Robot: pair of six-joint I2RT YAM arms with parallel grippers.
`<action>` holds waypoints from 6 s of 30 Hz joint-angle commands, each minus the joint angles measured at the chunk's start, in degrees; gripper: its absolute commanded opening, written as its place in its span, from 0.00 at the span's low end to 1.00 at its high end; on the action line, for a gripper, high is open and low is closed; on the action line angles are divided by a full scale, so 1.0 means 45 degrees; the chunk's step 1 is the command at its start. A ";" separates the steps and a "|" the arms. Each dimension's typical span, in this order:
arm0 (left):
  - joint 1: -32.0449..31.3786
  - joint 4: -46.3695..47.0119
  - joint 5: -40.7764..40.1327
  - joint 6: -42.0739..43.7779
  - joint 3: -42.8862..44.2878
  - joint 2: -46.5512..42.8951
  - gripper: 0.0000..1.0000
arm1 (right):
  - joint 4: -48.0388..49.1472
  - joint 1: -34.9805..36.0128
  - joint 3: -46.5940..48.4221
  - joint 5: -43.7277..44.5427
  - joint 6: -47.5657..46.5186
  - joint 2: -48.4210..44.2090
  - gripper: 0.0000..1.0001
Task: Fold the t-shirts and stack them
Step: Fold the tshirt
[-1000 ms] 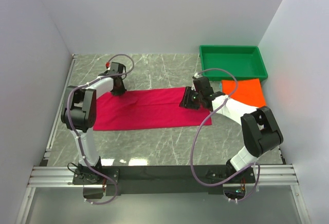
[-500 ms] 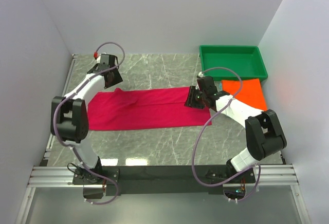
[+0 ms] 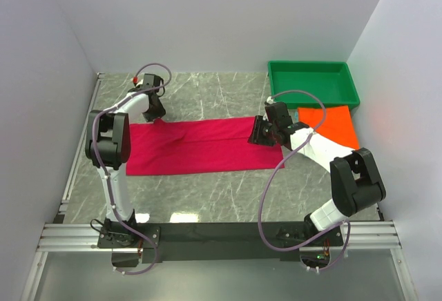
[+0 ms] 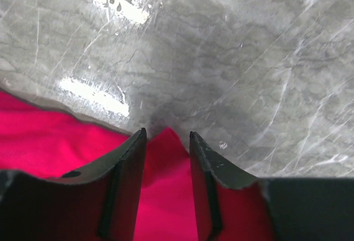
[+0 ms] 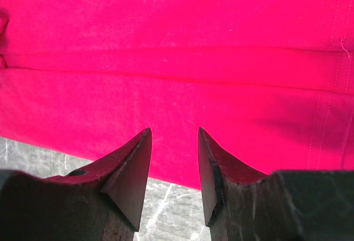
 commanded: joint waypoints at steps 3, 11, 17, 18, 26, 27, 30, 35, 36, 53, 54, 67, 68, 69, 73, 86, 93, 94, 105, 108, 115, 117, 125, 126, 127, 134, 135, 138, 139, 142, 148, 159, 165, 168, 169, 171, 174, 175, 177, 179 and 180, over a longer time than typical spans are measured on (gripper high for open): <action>-0.0045 -0.0178 -0.0147 0.0089 0.0636 0.0322 0.38 | -0.0009 -0.0064 -0.0033 0.0188 -0.0141 -0.0534 0.46; -0.0045 -0.0081 -0.0283 0.0186 0.0500 0.0479 0.15 | 0.0011 -0.0064 -0.0072 0.0208 -0.0102 -0.0631 0.46; -0.0045 0.0387 -0.0577 0.0674 0.0169 -0.1021 0.01 | -0.0009 -0.0064 -0.0169 0.0188 -0.0102 -0.0788 0.46; -0.0045 0.0466 -0.0577 0.0713 -0.0006 -0.1258 0.01 | -0.0009 -0.0064 -0.0189 0.0188 -0.0083 -0.0846 0.46; -0.0045 0.1052 -0.0109 0.1163 -0.1432 -0.3153 0.01 | -0.0009 -0.0064 -0.0384 0.0110 -0.0024 -0.1275 0.46; -0.0045 0.0995 -0.0070 0.1182 -0.1666 -0.3367 0.01 | -0.0009 -0.0064 -0.0442 0.0091 -0.0024 -0.1353 0.46; -0.0045 0.0975 0.0281 0.1241 -0.2290 -0.3798 0.01 | 0.0030 -0.0083 -0.0579 -0.0007 0.0015 -0.1471 0.46; -0.0045 0.1286 0.0537 0.1241 -0.3268 -0.4811 0.01 | 0.0380 -0.0064 -0.0638 -0.0747 0.0132 -0.1472 0.45; -0.0045 0.1345 0.0401 0.1299 -0.3560 -0.4950 0.01 | 0.0536 -0.0045 -0.0638 -0.1368 0.0171 -0.1433 0.45; -0.0045 0.1892 0.0634 0.0286 -0.6977 -0.7468 0.01 | 0.2627 0.0835 -0.0071 -0.3386 0.1148 -0.0280 0.44; -0.0045 0.1989 0.0537 0.0168 -0.7483 -0.7587 0.01 | 0.2666 0.0854 -0.0188 -0.3425 0.1148 -0.0261 0.44; -0.0045 0.2010 -0.0460 -0.2682 -0.9577 -0.8798 0.09 | 0.2452 0.0835 -0.0384 -0.3250 0.0914 -0.0397 0.43; -0.0026 0.2048 -0.0499 -0.2762 -0.9849 -0.9089 0.13 | 0.2433 0.0854 -0.0442 -0.3230 0.0894 -0.0455 0.43; -0.0026 0.2029 -0.0576 -0.2840 -0.9948 -0.9266 0.15 | 0.2413 0.0854 -0.0423 -0.3210 0.0875 -0.0475 0.43; -0.0026 0.1854 -0.0500 -0.2881 -1.0184 -1.0262 0.49 | 0.2179 0.0854 -0.0423 -0.3035 0.0757 -0.0612 0.43; -0.0045 0.2028 -0.0050 -0.3152 -0.9459 -0.9719 0.48 | 0.1496 0.0776 -0.0209 -0.2196 0.0464 -0.0808 0.43; -0.0026 0.2303 -0.0402 -0.3973 -0.9559 -0.8117 0.57 | -0.0045 0.0288 0.0493 -0.0498 -0.0257 -0.0320 0.43; -0.0026 0.2283 -0.0401 -0.4051 -0.9404 -0.7787 0.59 | -0.0725 0.0288 0.0823 -0.0186 -0.0374 -0.0048 0.43; 0.0150 0.1560 -0.0616 -0.3779 -0.7275 -0.4836 0.60 | -0.3796 0.0463 0.1354 0.2157 -0.0981 0.1847 0.45; 0.0169 0.1522 -0.0499 -0.3137 -0.6475 -0.4094 0.59 | -0.4538 0.0872 0.1529 0.2570 -0.1195 0.2433 0.45; 0.0189 0.0936 -0.0089 -0.1127 -0.2595 -0.0994 0.65 | -0.6041 0.2687 0.2348 0.2767 -0.1508 0.3877 0.45; 0.0208 0.0761 -0.0089 -0.0540 -0.1712 -0.0365 0.66 | -0.6607 0.3504 0.2583 0.2377 -0.1664 0.4210 0.45; 0.0248 -0.0022 0.0320 0.1708 0.3719 0.3054 0.77 | -0.8464 0.6535 0.4496 0.1068 -0.2055 0.4934 0.43; 0.0267 0.0017 0.0495 0.1942 0.4109 0.3308 0.78 | -0.8563 0.6731 0.4750 0.0603 -0.2055 0.5167 0.43; 0.0267 0.0133 0.0903 0.2002 0.4790 0.3716 0.79 | -0.8622 0.6965 0.5255 0.0173 -0.2075 0.5285 0.42; 0.0267 0.0427 0.2778 0.2159 0.7607 0.5437 0.82 | -0.8388 0.8314 0.8109 -0.1315 -0.1490 0.7081 0.41; 0.0267 0.0505 0.2976 0.2120 0.7861 0.5594 0.82 | -0.8427 0.8470 0.8479 -0.1316 -0.1469 0.7547 0.42; 0.0267 0.1051 0.3542 0.2042 0.8507 0.6122 0.83 | -0.8427 0.8646 0.9886 -0.1452 -0.1274 0.8271 0.42; 0.0267 0.1265 0.3699 0.2042 0.8682 0.6297 0.84 | -0.8292 0.8686 1.0431 -0.1568 -0.1197 0.8391 0.43; 0.0267 0.2066 0.4499 0.1983 0.8704 0.6222 0.91 | -0.8387 0.8686 1.1369 -0.1687 -0.1020 0.8646 0.45; 0.0267 0.3649 0.4601 0.1711 0.7533 0.3398 0.99 | -0.8058 0.8355 1.0364 -0.0360 -0.0865 0.6404 0.56; -0.0220 -0.0447 0.1787 -0.2270 0.1899 -0.4457 0.99 | -0.5870 0.3458 0.3821 0.0677 -0.0941 0.0564 0.66; -0.2500 -0.2383 0.1239 -0.3870 -0.3568 -0.9609 0.98 | -0.4133 0.1930 0.1612 0.0091 -0.1040 -0.0591 0.62; -0.3441 -0.2697 0.1783 -0.5158 -0.6089 -1.1233 0.95 | -0.3916 0.1733 0.1141 0.0245 -0.1176 -0.0574 0.61; -0.4101 -0.2581 0.2018 -0.5416 -0.6681 -1.1550 0.93 | -0.3838 0.1675 0.1043 0.0324 -0.1215 -0.0496 0.61; -0.5117 -0.2600 0.2235 -0.6544 -0.8085 -1.2155 0.90 | -0.3779 0.1597 0.0867 0.0344 -0.1235 -0.0262 0.61; -0.6290 -0.1976 0.2489 -0.7640 -0.9494 -1.2373 0.84 | -0.3487 0.1518 0.0497 0.0403 -0.1177 -0.0105 0.59; -0.6508 -0.1820 0.2625 -0.7800 -0.9693 -1.2296 0.82 | -0.3331 0.1499 0.0437 0.0326 -0.1157 -0.0104 0.58; -0.7034 -0.1487 0.2626 -0.8209 -1.0006 -1.1868 0.79 | -0.3310 0.1479 0.0378 0.0305 -0.1176 0.0032 0.57; -0.7329 -0.1021 0.2743 -0.8445 -1.0105 -1.1516 0.78 | -0.3271 0.1498 0.0339 0.0364 -0.1196 0.0110 0.56; -0.7621 -0.0902 0.2840 -0.8485 -1.0144 -1.1088 0.77 | -0.3251 0.1479 0.0300 0.0383 -0.1215 0.0188 0.56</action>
